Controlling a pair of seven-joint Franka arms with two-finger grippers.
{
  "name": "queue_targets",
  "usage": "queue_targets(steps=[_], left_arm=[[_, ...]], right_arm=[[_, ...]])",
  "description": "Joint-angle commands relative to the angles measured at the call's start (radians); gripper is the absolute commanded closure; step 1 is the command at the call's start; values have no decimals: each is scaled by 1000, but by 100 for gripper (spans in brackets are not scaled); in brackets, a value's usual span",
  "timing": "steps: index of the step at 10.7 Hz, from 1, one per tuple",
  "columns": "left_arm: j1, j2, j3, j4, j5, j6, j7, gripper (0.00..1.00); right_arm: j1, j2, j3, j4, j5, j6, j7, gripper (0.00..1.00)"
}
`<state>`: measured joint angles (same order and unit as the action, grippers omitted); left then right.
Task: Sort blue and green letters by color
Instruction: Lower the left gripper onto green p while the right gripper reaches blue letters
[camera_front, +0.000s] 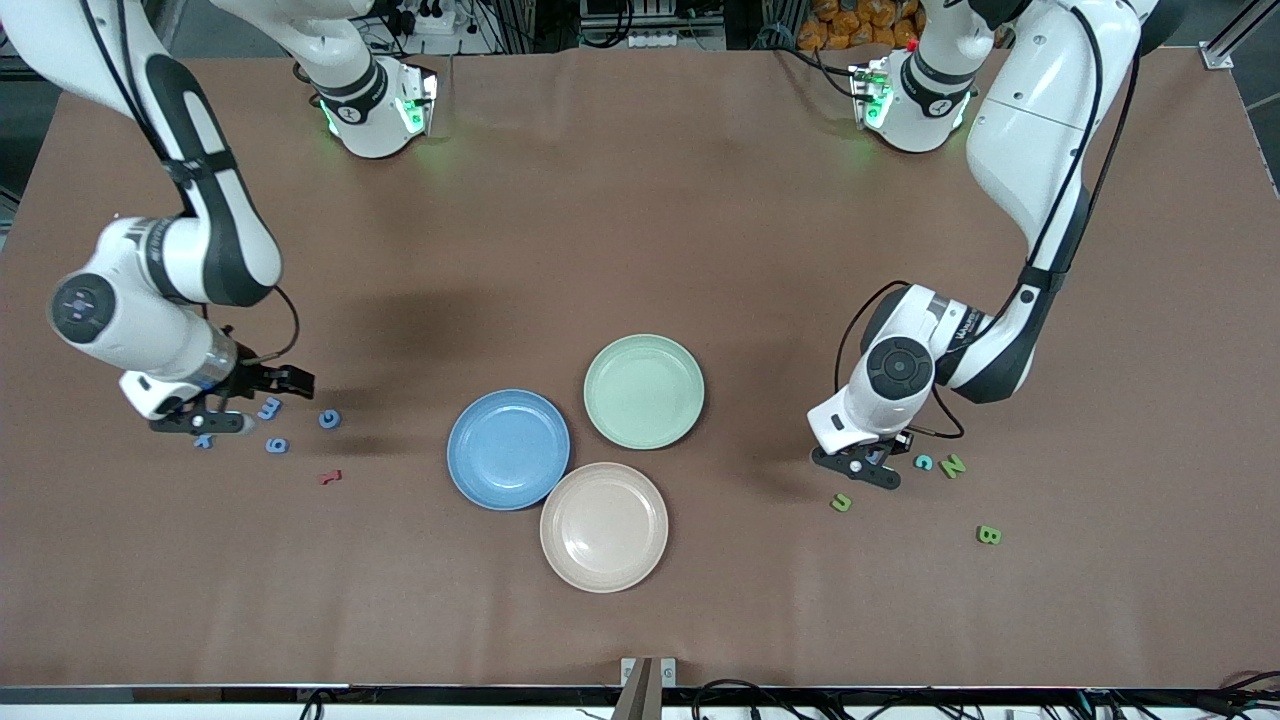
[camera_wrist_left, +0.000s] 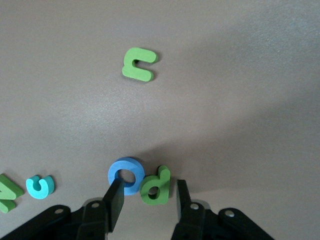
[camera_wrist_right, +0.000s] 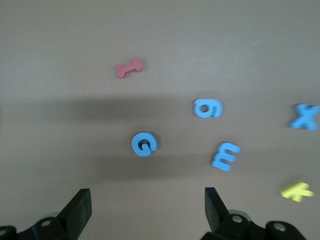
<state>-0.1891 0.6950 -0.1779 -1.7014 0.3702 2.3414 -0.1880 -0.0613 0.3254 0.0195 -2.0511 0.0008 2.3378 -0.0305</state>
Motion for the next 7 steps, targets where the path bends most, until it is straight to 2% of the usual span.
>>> queue_targets(steps=[1, 5, 7], left_arm=[[-7, 21, 5, 25, 36, 7, -31, 50], [-7, 31, 5, 31, 36, 9, -33, 50], [-7, 31, 5, 31, 36, 7, -33, 50]], right_arm=[[47, 63, 3, 12, 18, 43, -16, 0], [37, 217, 3, 57, 4, 150, -20, 0], [35, 236, 2, 74, 4, 157, -64, 0]])
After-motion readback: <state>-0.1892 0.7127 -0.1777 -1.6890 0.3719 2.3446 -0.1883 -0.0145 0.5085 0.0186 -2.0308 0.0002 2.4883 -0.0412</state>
